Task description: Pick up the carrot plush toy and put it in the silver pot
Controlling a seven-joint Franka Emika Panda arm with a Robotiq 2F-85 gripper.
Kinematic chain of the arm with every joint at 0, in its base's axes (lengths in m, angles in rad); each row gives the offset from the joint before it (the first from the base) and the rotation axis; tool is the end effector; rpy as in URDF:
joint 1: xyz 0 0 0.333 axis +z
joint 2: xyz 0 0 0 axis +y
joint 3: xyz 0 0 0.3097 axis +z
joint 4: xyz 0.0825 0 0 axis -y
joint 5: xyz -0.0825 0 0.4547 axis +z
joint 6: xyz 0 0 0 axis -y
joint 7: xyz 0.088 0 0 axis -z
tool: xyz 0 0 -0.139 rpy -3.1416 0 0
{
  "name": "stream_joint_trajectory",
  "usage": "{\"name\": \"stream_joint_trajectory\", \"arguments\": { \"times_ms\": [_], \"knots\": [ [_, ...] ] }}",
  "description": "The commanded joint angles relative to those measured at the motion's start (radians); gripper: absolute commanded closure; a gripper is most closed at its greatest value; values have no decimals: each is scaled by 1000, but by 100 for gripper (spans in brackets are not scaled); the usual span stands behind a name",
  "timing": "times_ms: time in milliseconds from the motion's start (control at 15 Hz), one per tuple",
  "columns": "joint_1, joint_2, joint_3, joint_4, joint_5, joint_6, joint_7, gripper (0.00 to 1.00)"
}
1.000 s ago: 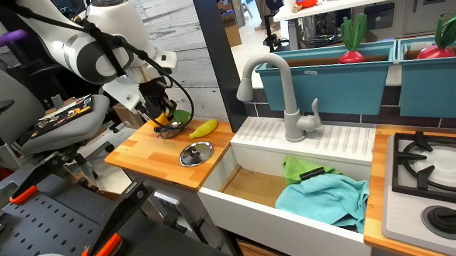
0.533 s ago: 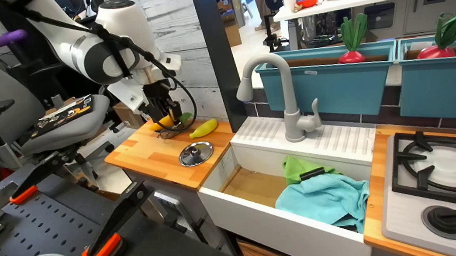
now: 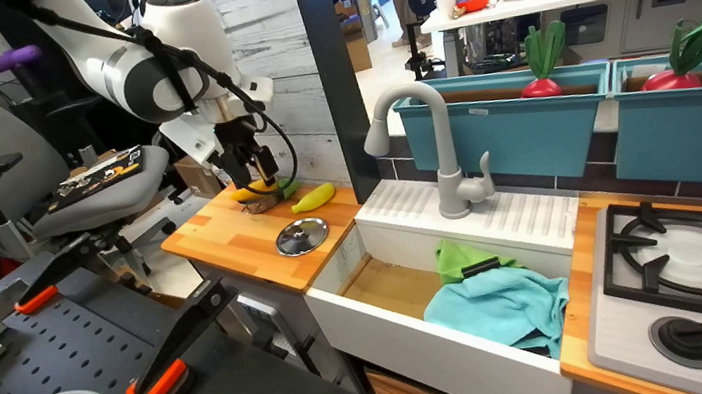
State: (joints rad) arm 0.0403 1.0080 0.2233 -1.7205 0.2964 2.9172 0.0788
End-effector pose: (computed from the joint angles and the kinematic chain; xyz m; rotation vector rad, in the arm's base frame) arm 0.6607 0.1674 -0.0640 -2.8194 0.3119 -0.1952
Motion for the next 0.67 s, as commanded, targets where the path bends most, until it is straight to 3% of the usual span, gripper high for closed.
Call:
{"name": "stream_joint_trajectory", "arguments": {
  "times_ms": [0,133,200,600],
  "knots": [
    [-44,-112,67,-121,-11,17,-42,0],
    [-72,-194,108,-218,-12,15,-79,0],
    [-29,-87,66,-87,-11,7,-36,0],
    [-30,-93,67,-101,-10,5,-34,0]
  ]
}}
